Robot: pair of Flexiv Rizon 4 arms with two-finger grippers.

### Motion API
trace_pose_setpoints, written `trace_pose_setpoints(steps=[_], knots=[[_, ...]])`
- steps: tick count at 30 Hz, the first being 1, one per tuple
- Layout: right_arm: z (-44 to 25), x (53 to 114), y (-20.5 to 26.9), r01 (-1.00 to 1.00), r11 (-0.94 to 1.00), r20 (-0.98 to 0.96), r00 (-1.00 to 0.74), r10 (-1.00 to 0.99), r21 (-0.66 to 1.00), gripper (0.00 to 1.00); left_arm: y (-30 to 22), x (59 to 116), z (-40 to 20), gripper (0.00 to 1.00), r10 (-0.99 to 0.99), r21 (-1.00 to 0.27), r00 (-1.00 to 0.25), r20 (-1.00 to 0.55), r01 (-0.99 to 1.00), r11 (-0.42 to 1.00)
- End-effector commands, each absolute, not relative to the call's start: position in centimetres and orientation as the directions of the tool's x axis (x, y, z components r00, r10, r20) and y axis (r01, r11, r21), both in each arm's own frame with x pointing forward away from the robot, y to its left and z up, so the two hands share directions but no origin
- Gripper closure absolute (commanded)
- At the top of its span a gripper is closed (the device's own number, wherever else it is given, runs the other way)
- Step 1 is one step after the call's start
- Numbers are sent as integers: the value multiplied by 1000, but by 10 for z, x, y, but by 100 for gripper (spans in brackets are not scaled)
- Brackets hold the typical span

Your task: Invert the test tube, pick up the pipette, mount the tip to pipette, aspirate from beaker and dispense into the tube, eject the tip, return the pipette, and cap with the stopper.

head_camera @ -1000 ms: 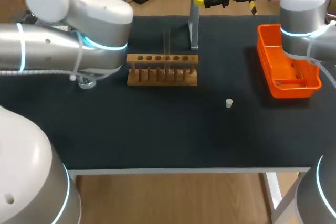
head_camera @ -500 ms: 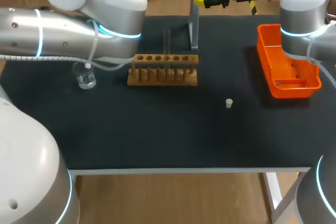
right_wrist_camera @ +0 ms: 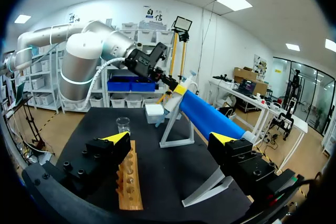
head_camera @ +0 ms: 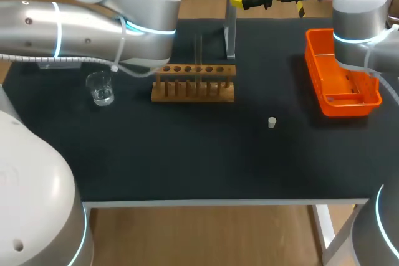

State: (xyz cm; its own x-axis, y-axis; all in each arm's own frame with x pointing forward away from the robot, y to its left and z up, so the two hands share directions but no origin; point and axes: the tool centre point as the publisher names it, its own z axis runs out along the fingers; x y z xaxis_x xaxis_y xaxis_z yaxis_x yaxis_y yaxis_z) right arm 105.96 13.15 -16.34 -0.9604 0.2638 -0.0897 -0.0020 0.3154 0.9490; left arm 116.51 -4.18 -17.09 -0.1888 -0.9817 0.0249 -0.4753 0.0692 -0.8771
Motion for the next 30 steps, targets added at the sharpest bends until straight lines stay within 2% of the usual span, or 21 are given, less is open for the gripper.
trace_pose_setpoints(steps=[1, 30], knots=[[-163, 1060, 130, -2, 317, -89, -961, 261, 948, 0, -44, 1172, -171, 100, -983, -870, -183, 23, -488, 71], [-163, 1060, 130, -2, 317, -89, -961, 261, 948, 0, -49, 1177, -196, 100, -984, -839, -169, 52, -541, 49]])
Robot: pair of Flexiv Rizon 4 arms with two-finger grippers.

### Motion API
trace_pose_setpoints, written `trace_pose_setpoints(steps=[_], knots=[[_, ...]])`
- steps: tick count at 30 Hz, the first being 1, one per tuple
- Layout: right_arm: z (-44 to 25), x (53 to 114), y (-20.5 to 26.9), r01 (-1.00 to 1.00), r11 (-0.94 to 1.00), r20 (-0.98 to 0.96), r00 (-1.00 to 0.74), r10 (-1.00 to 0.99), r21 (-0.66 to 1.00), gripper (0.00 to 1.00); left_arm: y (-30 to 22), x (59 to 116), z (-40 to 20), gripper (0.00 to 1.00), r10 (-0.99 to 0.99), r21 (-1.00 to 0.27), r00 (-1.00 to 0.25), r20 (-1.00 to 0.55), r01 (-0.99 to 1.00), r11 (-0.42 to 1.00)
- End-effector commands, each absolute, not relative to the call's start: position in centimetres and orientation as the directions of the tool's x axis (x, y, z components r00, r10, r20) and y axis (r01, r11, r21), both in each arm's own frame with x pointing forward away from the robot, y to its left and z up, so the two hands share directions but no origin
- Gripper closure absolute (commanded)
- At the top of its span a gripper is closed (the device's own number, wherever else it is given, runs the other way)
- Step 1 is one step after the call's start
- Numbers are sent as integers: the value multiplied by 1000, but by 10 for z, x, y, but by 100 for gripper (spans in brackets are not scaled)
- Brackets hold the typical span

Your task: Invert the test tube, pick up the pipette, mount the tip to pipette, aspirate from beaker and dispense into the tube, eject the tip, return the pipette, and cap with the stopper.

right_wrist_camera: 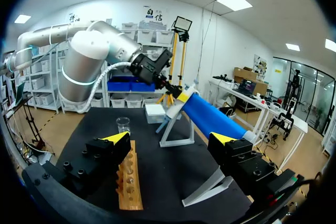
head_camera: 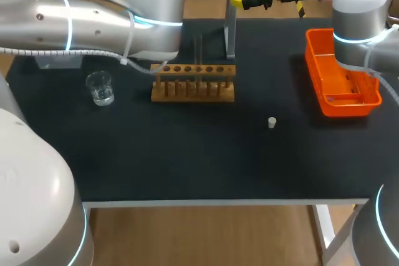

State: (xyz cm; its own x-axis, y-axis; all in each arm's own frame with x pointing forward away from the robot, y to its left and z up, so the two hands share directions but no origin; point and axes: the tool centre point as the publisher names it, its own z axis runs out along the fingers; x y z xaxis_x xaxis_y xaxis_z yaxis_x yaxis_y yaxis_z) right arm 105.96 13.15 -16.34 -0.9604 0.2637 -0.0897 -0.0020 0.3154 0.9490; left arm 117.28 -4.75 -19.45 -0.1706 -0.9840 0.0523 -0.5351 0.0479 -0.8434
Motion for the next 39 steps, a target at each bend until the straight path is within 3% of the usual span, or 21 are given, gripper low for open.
trace_pose_setpoints(steps=[1, 6, 8, 9, 10, 25, 32, 39], knots=[[-163, 1060, 130, -2, 317, -89, -961, 261, 948, 0, -48, 1177, -196, 100, -984, -839, -169, 52, -542, 48], [-163, 1060, 130, -2, 317, -89, -961, 261, 948, 0, -50, 1177, -197, 98, -985, -836, -163, 56, -547, 43], [-163, 1060, 130, -2, 317, -89, -961, 261, 948, 0, -51, 1176, -198, 56, -986, -835, -158, 57, -549, 39], [-163, 1060, 130, -2, 317, -89, -961, 261, 948, 0, -51, 1175, -198, 13, -986, -835, -155, 57, -550, 38], [-163, 1060, 130, -2, 317, -89, -961, 261, 948, 0, -52, 1173, -198, 0, -986, -834, -154, 58, -550, 37], [-163, 1060, 130, -2, 317, -89, -961, 261, 948, 0, -64, 1122, -144, 0, -974, -899, -221, 47, -434, 55], [-163, 1060, 130, -2, 317, -89, -961, 261, 948, 0, -59, 1076, -119, 0, -830, -964, -555, -51, -189, 186], [-163, 1060, 130, -2, 317, -89, -961, 261, 948, 0, -64, 1042, -131, 0, -475, -971, -879, -41, -76, 225]])
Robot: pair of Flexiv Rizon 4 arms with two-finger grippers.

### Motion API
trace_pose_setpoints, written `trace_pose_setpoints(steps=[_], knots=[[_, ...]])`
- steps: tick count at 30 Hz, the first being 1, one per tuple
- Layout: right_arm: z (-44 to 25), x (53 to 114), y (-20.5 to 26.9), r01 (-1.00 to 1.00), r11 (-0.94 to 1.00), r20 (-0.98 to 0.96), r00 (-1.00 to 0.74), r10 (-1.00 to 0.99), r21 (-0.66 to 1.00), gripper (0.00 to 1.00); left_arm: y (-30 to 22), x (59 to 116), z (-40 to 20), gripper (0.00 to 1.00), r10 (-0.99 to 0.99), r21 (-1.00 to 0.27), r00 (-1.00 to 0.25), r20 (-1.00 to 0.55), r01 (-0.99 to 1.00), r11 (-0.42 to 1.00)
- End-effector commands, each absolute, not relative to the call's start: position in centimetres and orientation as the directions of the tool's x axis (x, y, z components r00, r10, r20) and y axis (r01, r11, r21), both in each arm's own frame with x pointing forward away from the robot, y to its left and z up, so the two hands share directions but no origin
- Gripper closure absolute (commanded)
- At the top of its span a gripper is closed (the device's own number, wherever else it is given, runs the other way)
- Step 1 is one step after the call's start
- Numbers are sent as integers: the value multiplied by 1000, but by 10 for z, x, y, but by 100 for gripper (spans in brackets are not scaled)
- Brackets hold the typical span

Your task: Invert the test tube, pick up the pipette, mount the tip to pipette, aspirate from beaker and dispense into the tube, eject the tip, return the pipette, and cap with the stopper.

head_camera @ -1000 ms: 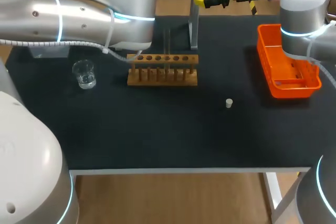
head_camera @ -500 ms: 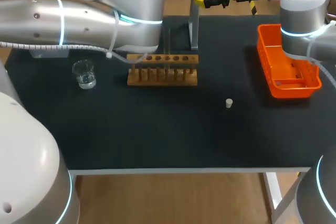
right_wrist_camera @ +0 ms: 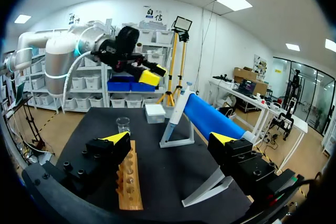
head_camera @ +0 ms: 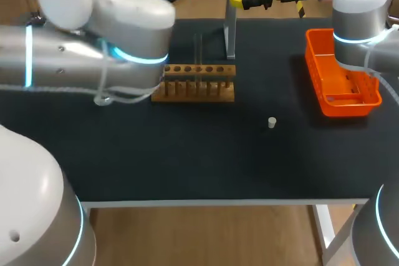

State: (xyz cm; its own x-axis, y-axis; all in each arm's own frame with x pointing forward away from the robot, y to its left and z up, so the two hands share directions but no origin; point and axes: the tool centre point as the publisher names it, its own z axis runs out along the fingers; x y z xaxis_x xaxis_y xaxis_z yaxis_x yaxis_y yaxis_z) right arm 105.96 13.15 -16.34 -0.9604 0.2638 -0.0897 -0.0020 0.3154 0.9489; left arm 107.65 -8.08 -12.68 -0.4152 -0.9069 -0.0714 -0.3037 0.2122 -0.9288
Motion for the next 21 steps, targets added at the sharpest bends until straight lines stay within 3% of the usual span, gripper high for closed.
trace_pose_setpoints(steps=[1, 4, 19, 21], knots=[[-163, 1060, 130, -2, 317, -89, -961, 261, 948, 0, -69, 1037, -134, 0, -379, -972, -925, -28, -64, 228], [-163, 1060, 130, -2, 317, -89, -961, 261, 948, 0, -80, 1024, -146, 0, -174, -961, -985, 9, -57, 270], [-163, 1060, 130, -2, 317, -89, -961, 261, 948, 0, -80, 1024, -146, 0, -174, -961, -985, 9, -57, 270], [-163, 1060, 130, -2, 317, -89, -961, 261, 948, 0, -90, 1026, -142, 0, -93, -948, -996, -2, -28, 317]])
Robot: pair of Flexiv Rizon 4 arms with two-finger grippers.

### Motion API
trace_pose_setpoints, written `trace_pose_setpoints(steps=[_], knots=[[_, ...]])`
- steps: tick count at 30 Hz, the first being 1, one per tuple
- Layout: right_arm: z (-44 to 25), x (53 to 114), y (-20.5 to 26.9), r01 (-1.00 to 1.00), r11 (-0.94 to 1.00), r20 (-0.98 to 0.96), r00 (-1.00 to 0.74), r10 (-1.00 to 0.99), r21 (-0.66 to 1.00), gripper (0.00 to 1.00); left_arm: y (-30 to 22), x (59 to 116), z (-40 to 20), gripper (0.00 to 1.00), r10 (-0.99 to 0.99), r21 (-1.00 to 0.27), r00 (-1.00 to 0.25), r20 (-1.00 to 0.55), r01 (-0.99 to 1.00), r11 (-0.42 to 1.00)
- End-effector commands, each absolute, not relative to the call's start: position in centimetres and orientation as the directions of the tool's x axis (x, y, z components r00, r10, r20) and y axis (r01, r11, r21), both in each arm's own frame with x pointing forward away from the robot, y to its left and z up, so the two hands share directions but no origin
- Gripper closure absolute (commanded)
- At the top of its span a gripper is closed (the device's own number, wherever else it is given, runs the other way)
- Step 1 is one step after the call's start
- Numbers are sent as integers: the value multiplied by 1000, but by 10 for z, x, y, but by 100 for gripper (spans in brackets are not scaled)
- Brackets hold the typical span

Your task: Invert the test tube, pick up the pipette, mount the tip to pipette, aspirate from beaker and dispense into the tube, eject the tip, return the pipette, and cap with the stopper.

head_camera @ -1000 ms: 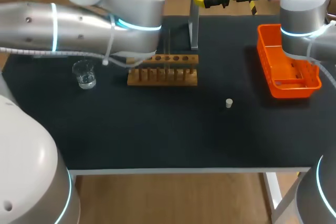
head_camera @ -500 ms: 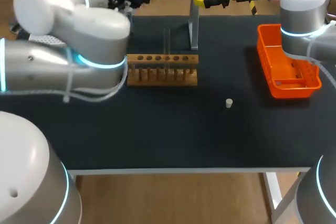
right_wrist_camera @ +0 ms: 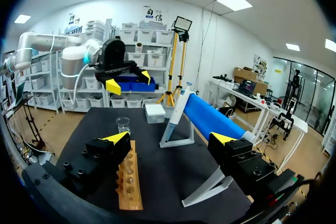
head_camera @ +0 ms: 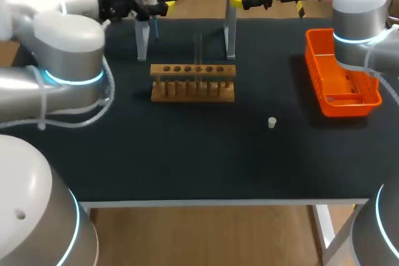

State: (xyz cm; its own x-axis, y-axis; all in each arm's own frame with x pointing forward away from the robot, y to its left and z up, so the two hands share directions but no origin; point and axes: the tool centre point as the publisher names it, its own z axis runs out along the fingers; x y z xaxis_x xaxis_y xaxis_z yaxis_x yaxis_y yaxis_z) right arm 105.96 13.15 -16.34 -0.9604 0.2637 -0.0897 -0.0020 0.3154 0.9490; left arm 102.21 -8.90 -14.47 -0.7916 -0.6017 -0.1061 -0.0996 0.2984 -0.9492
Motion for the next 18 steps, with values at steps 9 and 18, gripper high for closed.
trace_pose_setpoints(steps=[9, 18], knots=[[-163, 1060, 130, -2, 317, -89, -961, 261, 948, 0, -114, 1014, -154, 0, 131, -928, -991, -10, 58, 367], [-163, 1060, 130, -2, 317, -89, -961, 261, 948, 0, -134, 1013, -182, 0, 168, -928, -984, 53, 13, 372]])
